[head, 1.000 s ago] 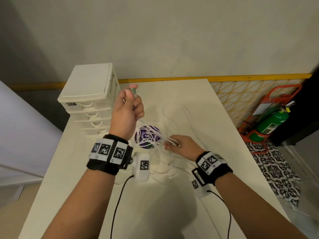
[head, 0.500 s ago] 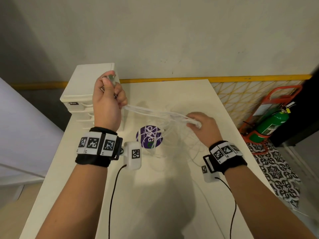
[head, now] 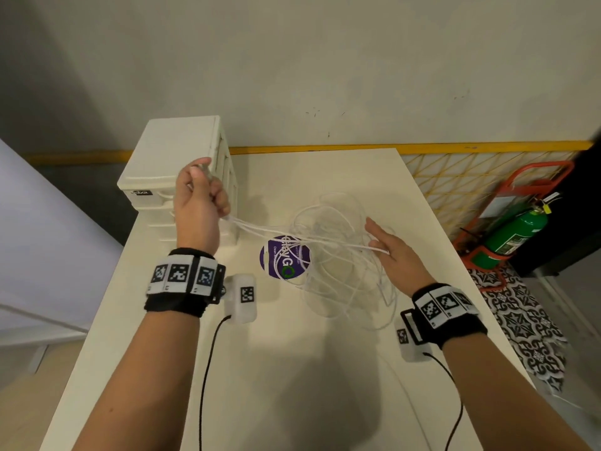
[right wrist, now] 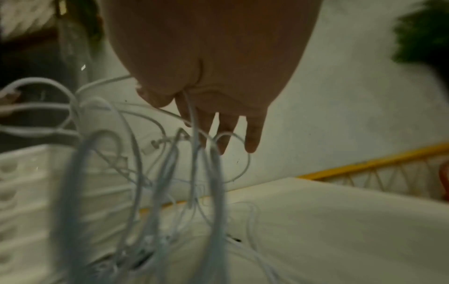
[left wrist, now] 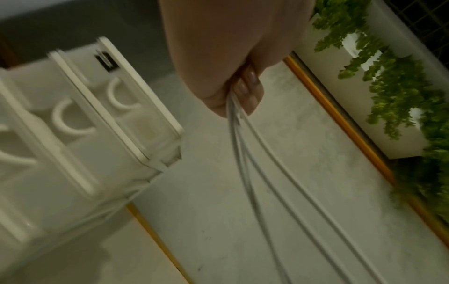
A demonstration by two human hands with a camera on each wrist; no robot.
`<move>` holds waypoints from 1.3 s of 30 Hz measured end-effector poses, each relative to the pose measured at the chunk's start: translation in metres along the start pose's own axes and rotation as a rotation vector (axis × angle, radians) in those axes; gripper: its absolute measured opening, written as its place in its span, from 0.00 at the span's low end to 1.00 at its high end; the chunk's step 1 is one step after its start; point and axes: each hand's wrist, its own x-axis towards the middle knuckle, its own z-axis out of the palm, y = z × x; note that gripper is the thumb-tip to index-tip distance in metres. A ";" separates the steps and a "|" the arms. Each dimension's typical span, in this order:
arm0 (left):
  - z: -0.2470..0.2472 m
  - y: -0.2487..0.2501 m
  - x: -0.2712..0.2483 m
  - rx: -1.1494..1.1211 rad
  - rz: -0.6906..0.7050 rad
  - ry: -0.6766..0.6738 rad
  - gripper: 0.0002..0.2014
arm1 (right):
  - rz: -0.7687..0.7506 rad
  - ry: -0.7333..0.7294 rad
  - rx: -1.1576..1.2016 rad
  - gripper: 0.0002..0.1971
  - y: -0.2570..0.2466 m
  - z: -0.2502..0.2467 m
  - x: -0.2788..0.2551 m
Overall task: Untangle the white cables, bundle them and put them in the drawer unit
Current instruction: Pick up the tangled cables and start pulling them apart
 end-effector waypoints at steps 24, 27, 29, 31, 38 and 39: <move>0.026 -0.019 -0.030 -0.038 0.015 -0.096 0.12 | -0.025 -0.565 -0.171 0.43 -0.051 0.049 -0.008; 0.004 -0.013 -0.023 -0.014 0.045 -0.017 0.12 | 0.047 -0.565 -0.018 0.37 -0.045 0.018 -0.003; -0.013 -0.008 -0.018 -0.043 0.067 0.049 0.12 | 0.029 -0.383 0.067 0.21 -0.035 0.004 0.002; -0.027 -0.004 -0.014 -0.092 0.076 0.113 0.12 | 0.029 -0.184 0.169 0.07 -0.025 -0.006 0.004; -0.011 -0.009 -0.021 -0.123 0.067 0.090 0.12 | -0.022 -0.211 0.326 0.07 -0.044 0.006 -0.003; -0.004 -0.010 -0.023 -0.106 0.064 0.069 0.12 | -0.019 -0.239 0.341 0.07 -0.051 0.011 -0.005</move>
